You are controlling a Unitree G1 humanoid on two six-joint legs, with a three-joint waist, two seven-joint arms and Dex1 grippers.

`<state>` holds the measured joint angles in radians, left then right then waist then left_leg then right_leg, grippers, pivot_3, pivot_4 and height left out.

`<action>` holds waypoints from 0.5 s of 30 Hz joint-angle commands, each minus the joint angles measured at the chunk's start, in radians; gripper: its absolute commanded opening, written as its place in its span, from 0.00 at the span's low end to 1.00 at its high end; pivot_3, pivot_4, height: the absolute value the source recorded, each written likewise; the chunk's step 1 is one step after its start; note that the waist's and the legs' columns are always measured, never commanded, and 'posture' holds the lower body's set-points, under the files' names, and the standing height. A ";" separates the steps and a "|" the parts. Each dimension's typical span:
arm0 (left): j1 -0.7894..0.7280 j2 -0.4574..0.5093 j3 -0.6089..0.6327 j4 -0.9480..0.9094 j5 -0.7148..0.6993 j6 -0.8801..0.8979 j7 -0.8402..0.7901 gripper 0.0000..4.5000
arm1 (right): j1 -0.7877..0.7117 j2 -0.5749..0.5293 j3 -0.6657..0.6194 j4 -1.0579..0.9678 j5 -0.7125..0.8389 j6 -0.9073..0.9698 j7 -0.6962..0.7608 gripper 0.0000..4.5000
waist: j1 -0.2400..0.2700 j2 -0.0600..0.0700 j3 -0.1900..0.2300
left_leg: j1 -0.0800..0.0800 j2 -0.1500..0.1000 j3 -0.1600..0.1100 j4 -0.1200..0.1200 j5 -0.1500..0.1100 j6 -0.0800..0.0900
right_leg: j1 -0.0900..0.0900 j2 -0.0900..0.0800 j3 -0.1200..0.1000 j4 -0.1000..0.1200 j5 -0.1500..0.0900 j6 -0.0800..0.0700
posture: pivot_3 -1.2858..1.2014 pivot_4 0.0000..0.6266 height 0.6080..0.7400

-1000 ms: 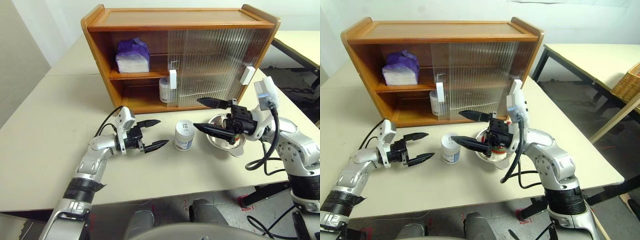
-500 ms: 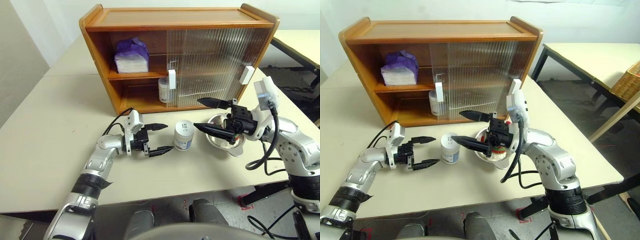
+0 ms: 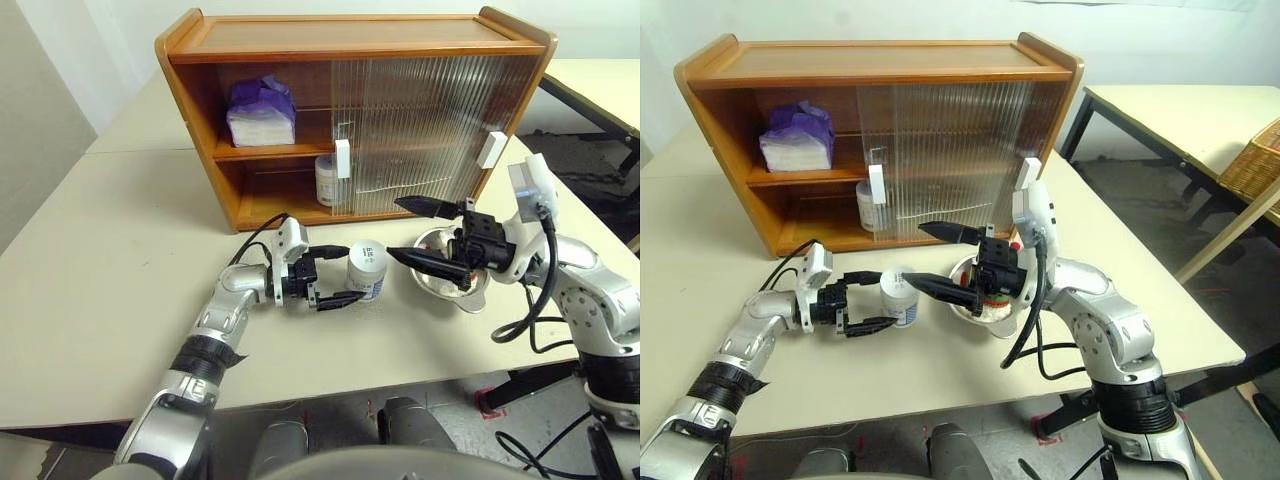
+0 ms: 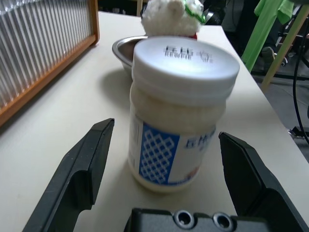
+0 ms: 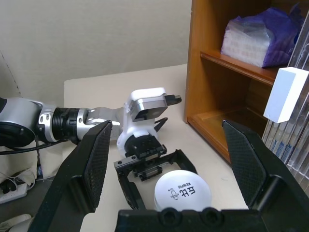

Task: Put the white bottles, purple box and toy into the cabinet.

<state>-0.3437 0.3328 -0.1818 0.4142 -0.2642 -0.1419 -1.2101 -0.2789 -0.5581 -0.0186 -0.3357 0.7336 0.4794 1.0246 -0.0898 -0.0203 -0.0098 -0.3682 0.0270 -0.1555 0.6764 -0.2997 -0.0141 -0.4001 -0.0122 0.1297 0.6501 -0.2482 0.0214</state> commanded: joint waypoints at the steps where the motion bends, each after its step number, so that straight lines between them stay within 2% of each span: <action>1: -0.019 -0.009 -0.016 0.035 0.027 -0.018 -0.001 0.99 | 0.007 -0.009 -0.011 -0.016 0.007 0.010 -0.007 1.00 | -0.002 0.000 0.000 | 0.000 0.000 0.000 0.000 0.000 0.000 | 0.000 0.000 0.000 0.000 0.000 0.000 | 0.43 0.00 1.00; 7: -0.027 -0.023 -0.012 0.065 0.037 -0.029 -0.005 0.99 | 0.010 -0.013 -0.013 -0.020 0.010 0.009 -0.013 1.00 | -0.007 0.000 0.000 | 0.000 0.000 0.000 0.000 0.000 0.000 | 0.000 0.000 0.000 0.000 0.000 0.000 | 0.43 0.00 1.00; 10: -0.031 -0.030 -0.008 0.079 0.040 -0.038 -0.002 0.86 | 0.012 -0.014 -0.014 -0.021 0.010 0.009 -0.014 1.00 | -0.008 0.000 0.000 | 0.000 0.000 0.000 0.000 0.000 0.000 | 0.000 0.000 0.000 0.000 0.000 0.001 | 0.43 0.00 1.00; 13: -0.036 -0.037 -0.005 0.090 0.040 -0.040 -0.002 0.68 | 0.014 -0.014 -0.015 -0.023 0.010 0.008 -0.015 1.00 | -0.009 0.000 0.000 | 0.000 0.000 0.000 0.000 0.000 0.000 | 0.000 0.000 0.000 0.000 -0.001 0.001 | 0.43 0.00 1.00; 15: -0.038 -0.040 -0.005 0.094 0.041 -0.042 -0.003 0.68 | 0.014 -0.014 -0.015 -0.024 0.011 0.009 -0.016 1.00 | -0.009 0.000 0.000 | 0.000 0.000 0.000 0.000 0.000 0.000 | 0.000 0.000 0.000 0.000 -0.002 0.003 | 0.43 0.00 1.00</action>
<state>-0.3680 0.2977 -0.1814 0.4903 -0.2316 -0.1761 -1.2110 -0.2676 -0.5647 -0.0226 -0.3461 0.7376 0.4796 1.0106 -0.0988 -0.0202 -0.0098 -0.3685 0.0270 -0.1555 0.6765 -0.2998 -0.0139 -0.3998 -0.0122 0.1298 0.6500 -0.2498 0.0241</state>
